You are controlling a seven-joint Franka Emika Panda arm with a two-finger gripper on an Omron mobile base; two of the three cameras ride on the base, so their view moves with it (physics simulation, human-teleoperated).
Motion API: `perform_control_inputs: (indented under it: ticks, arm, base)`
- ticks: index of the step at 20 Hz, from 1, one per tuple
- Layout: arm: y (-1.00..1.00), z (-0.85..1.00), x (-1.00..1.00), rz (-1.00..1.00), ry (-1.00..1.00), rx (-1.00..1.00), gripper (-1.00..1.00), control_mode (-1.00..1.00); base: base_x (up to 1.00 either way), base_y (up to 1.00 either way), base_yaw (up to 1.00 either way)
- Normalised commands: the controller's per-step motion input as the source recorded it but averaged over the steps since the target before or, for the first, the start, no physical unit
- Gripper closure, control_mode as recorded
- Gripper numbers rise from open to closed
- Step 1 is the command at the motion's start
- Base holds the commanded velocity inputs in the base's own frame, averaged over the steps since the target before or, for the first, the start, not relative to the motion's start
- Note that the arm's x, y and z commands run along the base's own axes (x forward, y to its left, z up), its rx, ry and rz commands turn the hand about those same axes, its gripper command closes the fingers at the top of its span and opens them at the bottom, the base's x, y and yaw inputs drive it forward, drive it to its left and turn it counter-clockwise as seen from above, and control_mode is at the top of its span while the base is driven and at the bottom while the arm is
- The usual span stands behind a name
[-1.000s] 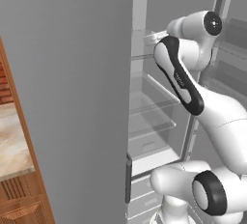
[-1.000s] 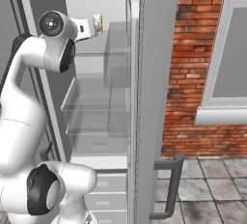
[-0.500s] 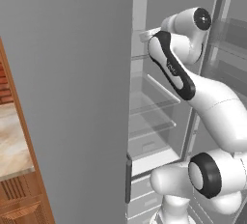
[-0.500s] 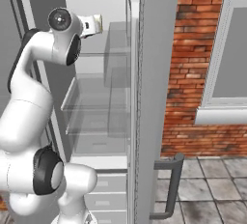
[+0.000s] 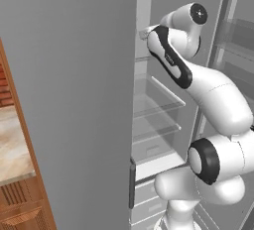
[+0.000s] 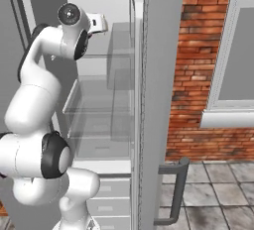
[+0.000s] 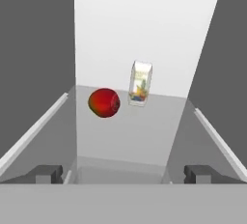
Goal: Pick the apple and mango from the fridge and place them on the plate next to the blender to make a fruit smoothie.
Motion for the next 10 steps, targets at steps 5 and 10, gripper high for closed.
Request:
perform_control_inputs:
  ticks: [5, 10]
  arm:
    - [0.09, -0.16, 0.38, 0.0, 0.02, 0.0, -1.0, -1.0]
    - [0.09, 0.0, 0.38, 0.0, 0.01, 0.0, -1.0, -1.0]
  base:
    - [0.0, 0.0, 0.0]
    - [0.0, 0.0, 0.0]
